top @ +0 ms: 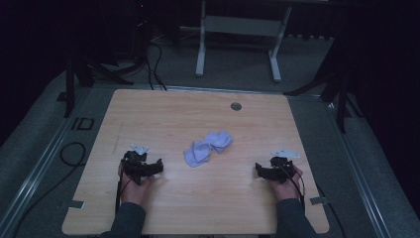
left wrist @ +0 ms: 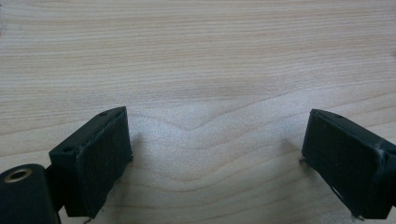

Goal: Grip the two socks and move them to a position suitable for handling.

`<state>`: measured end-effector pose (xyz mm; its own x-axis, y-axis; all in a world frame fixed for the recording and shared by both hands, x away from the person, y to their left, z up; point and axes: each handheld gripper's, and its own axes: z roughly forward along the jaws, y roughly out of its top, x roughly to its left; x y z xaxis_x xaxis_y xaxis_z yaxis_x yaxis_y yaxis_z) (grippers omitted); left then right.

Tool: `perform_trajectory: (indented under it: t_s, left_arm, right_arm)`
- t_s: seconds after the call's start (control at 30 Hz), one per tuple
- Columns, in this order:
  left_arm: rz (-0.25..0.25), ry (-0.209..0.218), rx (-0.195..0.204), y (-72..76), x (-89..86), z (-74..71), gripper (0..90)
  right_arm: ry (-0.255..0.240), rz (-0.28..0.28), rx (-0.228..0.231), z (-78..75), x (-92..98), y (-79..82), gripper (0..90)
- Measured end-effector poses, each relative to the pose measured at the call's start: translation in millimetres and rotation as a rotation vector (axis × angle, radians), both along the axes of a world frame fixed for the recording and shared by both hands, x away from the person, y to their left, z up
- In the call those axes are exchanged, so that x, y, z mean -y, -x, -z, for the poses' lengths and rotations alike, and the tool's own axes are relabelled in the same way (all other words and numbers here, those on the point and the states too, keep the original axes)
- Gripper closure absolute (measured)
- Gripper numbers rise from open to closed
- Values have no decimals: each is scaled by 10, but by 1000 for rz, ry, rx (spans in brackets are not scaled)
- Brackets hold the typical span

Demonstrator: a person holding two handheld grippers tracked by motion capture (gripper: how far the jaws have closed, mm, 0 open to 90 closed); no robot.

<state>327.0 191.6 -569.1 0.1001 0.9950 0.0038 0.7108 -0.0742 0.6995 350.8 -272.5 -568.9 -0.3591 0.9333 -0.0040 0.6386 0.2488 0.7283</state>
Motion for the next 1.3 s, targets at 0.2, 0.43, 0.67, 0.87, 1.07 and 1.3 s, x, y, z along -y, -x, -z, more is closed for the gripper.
perform_trajectory:
  t_s: [0.2, 0.43, 0.67, 0.87, 1.07, 1.3]
  left_arm:
    - [0, 0, 0, 2, 1, 0, 79]
    - [1, 3, 8, -10, 0, 0, 103]
    - [-1, 4, 9, -10, 1, 0, 104]
    - [-3, 2, 9, -7, -3, -2, 112]
    - [-4, 2, 9, -7, -3, -2, 114]
    - [-4, 2, 9, -7, -3, -2, 114]
  right_arm:
    - [-1, 10, 0, 0, -5, 2, 141]
    - [5, 13, -12, -17, -18, 5, 183]
    - [-2, -46, -34, -109, -32, 62, 546]
    - [3, -150, 2, -258, -146, 151, 781]
    - [1, -247, 26, -366, -300, 201, 899]
    - [36, -344, 35, -417, -574, 164, 900]
